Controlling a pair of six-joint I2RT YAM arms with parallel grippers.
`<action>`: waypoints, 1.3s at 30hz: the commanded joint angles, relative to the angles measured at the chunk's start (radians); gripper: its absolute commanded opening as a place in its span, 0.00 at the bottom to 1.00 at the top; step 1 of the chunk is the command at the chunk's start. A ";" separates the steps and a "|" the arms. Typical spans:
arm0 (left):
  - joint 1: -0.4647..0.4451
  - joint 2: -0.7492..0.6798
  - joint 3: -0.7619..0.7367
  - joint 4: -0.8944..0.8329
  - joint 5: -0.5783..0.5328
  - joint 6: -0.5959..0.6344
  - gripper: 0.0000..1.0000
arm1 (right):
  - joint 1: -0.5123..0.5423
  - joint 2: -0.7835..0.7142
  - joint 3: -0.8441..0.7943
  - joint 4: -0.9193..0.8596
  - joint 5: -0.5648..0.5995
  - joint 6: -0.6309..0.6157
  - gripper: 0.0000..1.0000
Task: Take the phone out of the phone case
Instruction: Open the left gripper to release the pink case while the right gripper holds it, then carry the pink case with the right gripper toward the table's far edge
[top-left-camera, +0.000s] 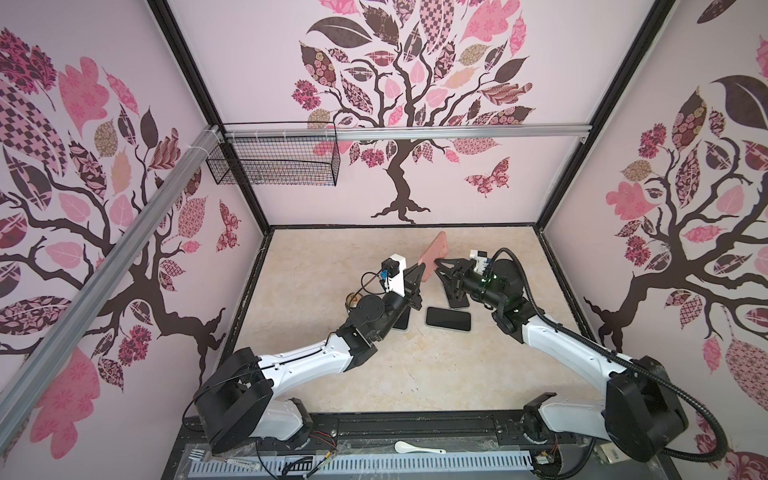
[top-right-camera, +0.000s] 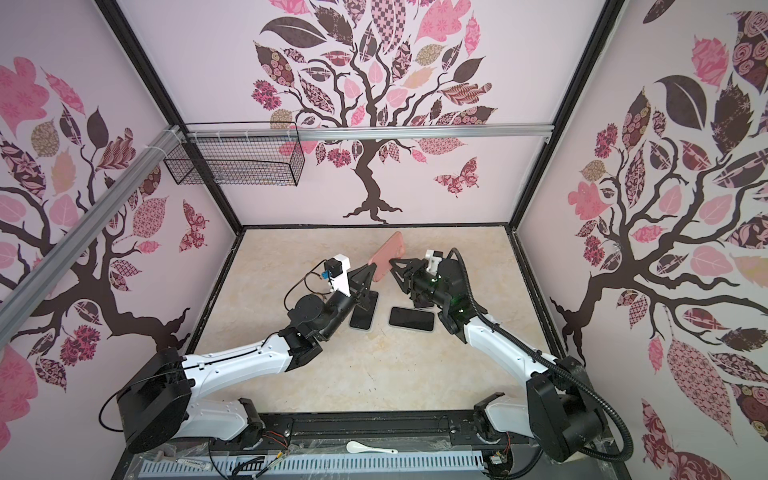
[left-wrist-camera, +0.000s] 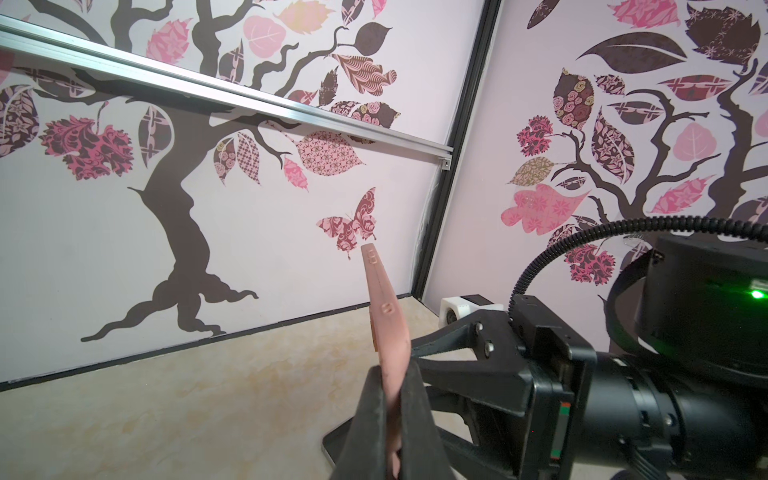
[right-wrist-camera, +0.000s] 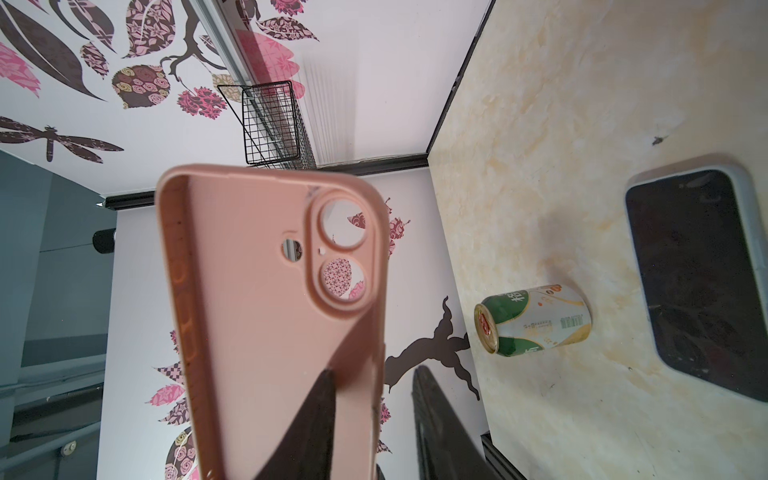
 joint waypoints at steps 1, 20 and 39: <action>-0.006 0.003 0.035 0.033 -0.006 -0.007 0.00 | 0.005 0.018 0.045 0.022 -0.012 0.016 0.30; -0.010 -0.025 0.093 -0.225 -0.179 -0.113 0.36 | 0.005 -0.015 0.106 -0.158 0.074 -0.149 0.00; 0.207 -0.123 0.223 -1.252 0.091 -0.330 0.98 | -0.143 0.391 0.563 -0.733 0.504 -1.247 0.00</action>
